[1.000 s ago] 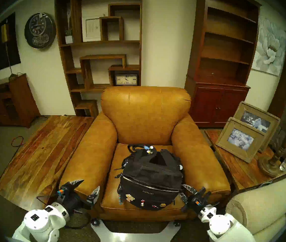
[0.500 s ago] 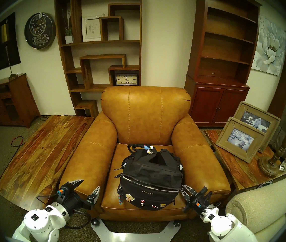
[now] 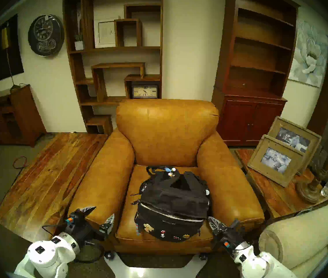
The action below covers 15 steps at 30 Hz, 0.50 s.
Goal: Close a bag with a zipper
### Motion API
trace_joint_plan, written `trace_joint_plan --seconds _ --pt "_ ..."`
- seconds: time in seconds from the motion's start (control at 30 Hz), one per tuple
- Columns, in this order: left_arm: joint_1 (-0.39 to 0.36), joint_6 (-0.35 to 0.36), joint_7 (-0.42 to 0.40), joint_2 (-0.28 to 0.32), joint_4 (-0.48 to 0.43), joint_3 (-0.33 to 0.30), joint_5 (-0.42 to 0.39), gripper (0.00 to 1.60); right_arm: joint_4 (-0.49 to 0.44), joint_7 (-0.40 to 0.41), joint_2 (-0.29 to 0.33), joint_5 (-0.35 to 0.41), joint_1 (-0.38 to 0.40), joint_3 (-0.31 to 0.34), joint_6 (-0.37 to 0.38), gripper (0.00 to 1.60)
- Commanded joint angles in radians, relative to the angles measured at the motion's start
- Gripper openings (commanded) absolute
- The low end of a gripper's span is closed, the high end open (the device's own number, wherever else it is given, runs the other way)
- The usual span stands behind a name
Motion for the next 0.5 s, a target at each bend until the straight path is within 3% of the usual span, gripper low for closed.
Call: trace_joint_plan --seconds 0.0,0.47 --pt "-0.001 -0.001 -0.002 0.0 -0.017 0.002 -0.001 1.6 -0.075 -0.058 -0.006 -0.055 -0.043 0.013 0.008 0.0" --pt "-0.001 -0.001 -0.003 -0.001 -0.017 0.002 0.0 1.6 -0.196 -0.089 0.014 -0.091 -0.139 0.055 -0.02 0.0"
